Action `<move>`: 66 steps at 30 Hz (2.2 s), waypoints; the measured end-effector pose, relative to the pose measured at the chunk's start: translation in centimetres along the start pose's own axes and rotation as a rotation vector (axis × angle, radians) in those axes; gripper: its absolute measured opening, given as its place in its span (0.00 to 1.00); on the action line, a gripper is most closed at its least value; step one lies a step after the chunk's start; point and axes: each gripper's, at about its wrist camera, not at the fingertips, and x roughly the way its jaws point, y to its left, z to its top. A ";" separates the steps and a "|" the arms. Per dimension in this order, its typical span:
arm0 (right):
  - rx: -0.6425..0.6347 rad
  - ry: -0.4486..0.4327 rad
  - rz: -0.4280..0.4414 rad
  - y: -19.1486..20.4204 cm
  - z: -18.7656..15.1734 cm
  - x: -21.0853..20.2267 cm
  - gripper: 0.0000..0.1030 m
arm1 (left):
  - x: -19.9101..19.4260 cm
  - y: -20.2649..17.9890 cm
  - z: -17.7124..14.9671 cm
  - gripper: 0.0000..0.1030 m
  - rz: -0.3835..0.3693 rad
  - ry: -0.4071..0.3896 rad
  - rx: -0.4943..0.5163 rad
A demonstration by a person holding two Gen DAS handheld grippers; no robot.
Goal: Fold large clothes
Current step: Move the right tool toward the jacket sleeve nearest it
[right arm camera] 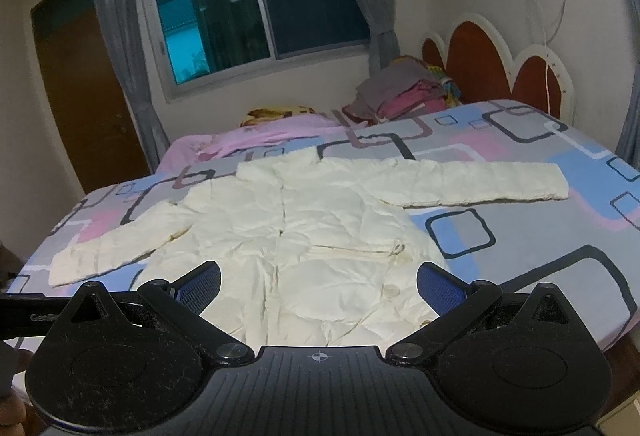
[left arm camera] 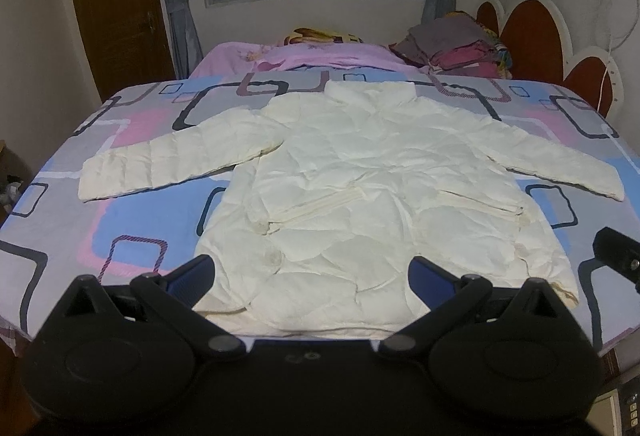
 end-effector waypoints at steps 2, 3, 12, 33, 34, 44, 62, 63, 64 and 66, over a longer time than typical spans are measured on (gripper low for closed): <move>0.002 0.006 -0.011 0.0 0.2 0.9 1.00 | 0.9 0.2 0.5 1.00 -0.001 0.005 0.002; 0.003 0.010 -0.017 0.1 0.3 1.4 1.00 | 1.3 0.3 0.8 1.00 -0.002 0.009 0.003; 0.048 0.020 -0.075 0.6 1.5 6.3 1.00 | 6.5 1.5 3.7 1.00 -0.018 0.029 0.027; 0.145 0.014 -0.271 -1.0 5.2 13.1 1.00 | 15.7 2.8 9.2 1.00 -0.101 0.059 0.081; 0.148 0.013 -0.275 -1.5 5.3 13.3 1.00 | 15.9 2.5 9.4 1.00 -0.106 0.061 0.084; 0.149 0.024 -0.280 -8.9 7.6 17.8 1.00 | 18.5 -2.6 11.5 1.00 -0.071 0.055 0.084; 0.266 0.125 -0.387 -26.7 8.9 26.2 1.00 | 24.5 -14.0 13.8 1.00 -0.040 0.070 0.133; 0.274 0.130 -0.398 -27.6 8.8 26.6 1.00 | 24.9 -14.4 13.8 1.00 -0.039 0.073 0.136; 0.285 0.132 -0.405 -28.3 8.7 26.9 1.00 | 25.2 -14.8 13.9 1.00 -0.037 0.076 0.141; 0.310 0.138 -0.427 -30.0 8.4 27.4 1.00 | 25.8 -15.4 13.9 0.99 -0.031 0.081 0.146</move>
